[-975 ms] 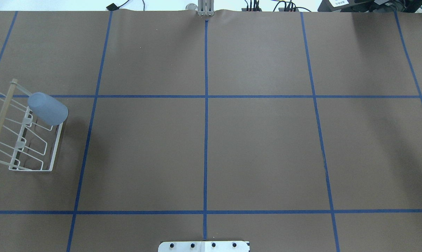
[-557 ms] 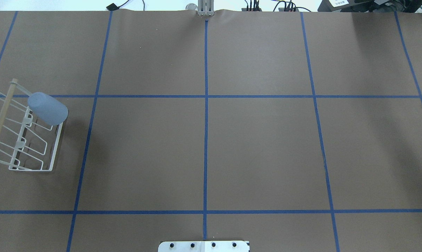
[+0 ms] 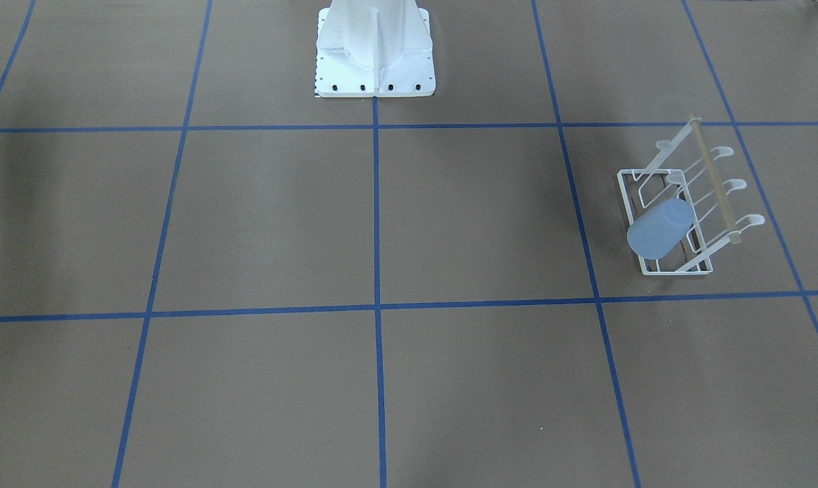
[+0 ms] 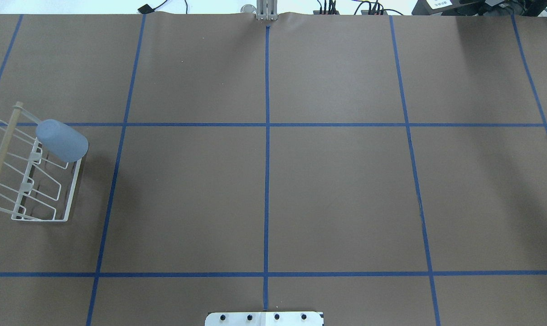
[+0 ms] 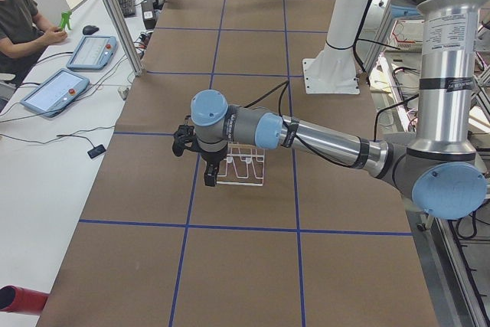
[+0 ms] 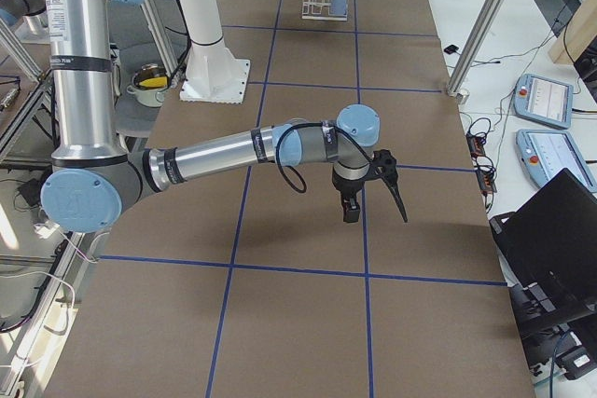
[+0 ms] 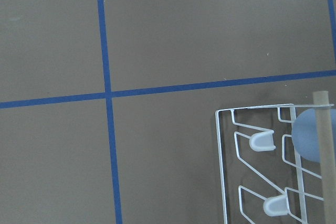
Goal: Hang cup on cup holder
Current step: 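Open the left gripper and withdraw it from the hung cup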
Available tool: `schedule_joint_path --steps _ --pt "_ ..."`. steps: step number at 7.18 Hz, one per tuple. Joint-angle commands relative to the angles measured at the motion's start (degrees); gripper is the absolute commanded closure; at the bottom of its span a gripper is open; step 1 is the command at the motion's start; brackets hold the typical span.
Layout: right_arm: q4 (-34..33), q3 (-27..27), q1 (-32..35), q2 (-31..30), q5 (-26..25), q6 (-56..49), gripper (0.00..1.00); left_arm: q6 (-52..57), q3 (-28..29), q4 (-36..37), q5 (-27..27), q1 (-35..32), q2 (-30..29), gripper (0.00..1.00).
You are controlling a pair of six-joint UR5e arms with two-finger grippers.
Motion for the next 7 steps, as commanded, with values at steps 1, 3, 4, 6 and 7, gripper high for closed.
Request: schedule_joint_path --steps 1,3,4,6,7 --pt "0.29 2.1 0.21 -2.89 -2.58 -0.33 0.0 0.02 0.01 0.04 -0.03 -0.08 2.0 0.01" --pt "0.3 2.38 0.3 -3.88 -3.83 -0.69 0.0 0.02 0.53 0.04 -0.03 -0.17 1.92 0.01" --pt "0.3 2.64 0.3 -3.8 -3.65 -0.69 0.0 -0.85 1.41 0.04 -0.03 -0.17 1.92 0.01" --pt "0.21 3.34 0.3 -4.67 -3.65 -0.6 0.0 -1.47 1.5 -0.05 -0.12 -0.26 2.0 0.01" --pt "0.21 3.26 0.3 -4.85 -3.73 -0.6 0.0 -1.47 1.42 -0.05 -0.12 -0.61 2.0 0.01"
